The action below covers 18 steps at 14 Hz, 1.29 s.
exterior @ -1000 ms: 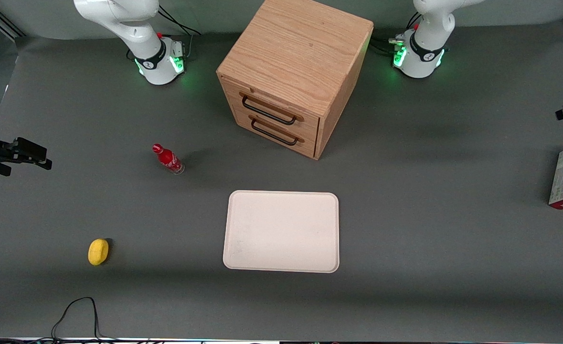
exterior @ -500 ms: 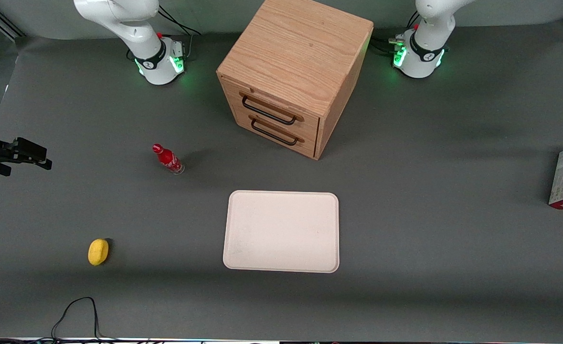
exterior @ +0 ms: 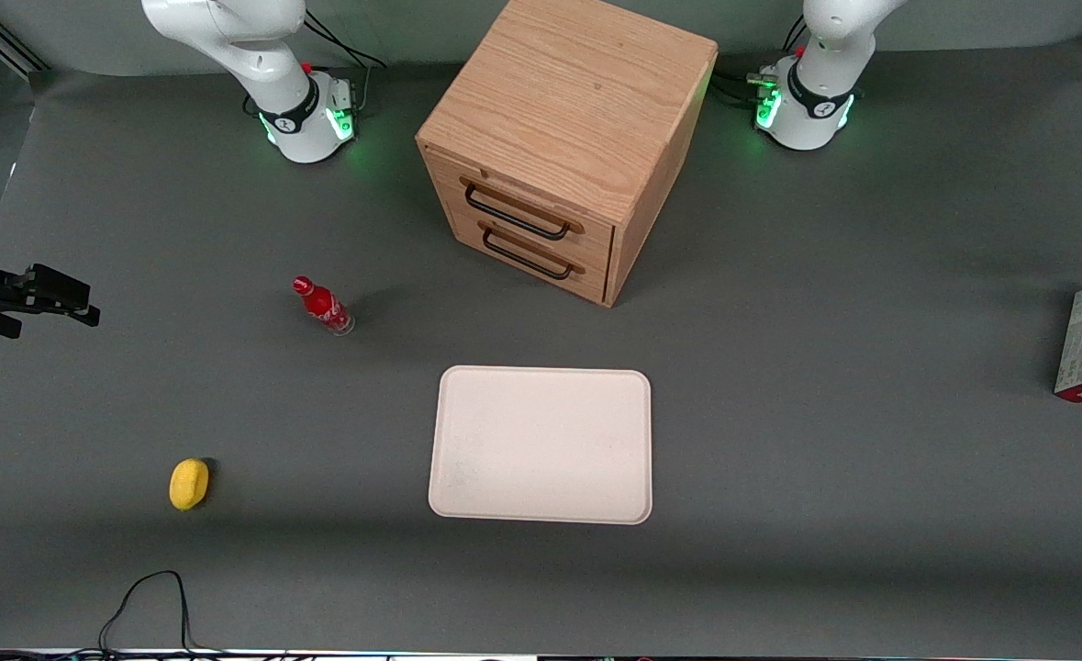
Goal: Place red cookie box on tray
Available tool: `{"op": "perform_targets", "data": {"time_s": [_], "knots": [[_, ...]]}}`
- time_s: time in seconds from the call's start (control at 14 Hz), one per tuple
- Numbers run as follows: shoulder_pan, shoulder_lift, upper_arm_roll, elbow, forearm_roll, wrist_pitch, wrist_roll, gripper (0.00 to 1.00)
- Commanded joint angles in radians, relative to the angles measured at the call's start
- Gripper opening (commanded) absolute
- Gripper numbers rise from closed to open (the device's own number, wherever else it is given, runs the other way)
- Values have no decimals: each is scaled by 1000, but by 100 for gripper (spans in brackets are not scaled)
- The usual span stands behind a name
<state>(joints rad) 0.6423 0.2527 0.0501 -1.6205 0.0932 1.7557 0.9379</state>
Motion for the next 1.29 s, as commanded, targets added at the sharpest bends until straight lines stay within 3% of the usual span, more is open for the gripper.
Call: {"op": "perform_targets", "data": {"time_s": [0.0,0.14,0.86,1.21], "knots": [[3,37,-7,30,2,2,62,100],[3,82,-7,33,-1,57,160,100],[17,341,-7,24,-33,310,193,100],[20,373,-9,24,-59,329,193,100]]}}
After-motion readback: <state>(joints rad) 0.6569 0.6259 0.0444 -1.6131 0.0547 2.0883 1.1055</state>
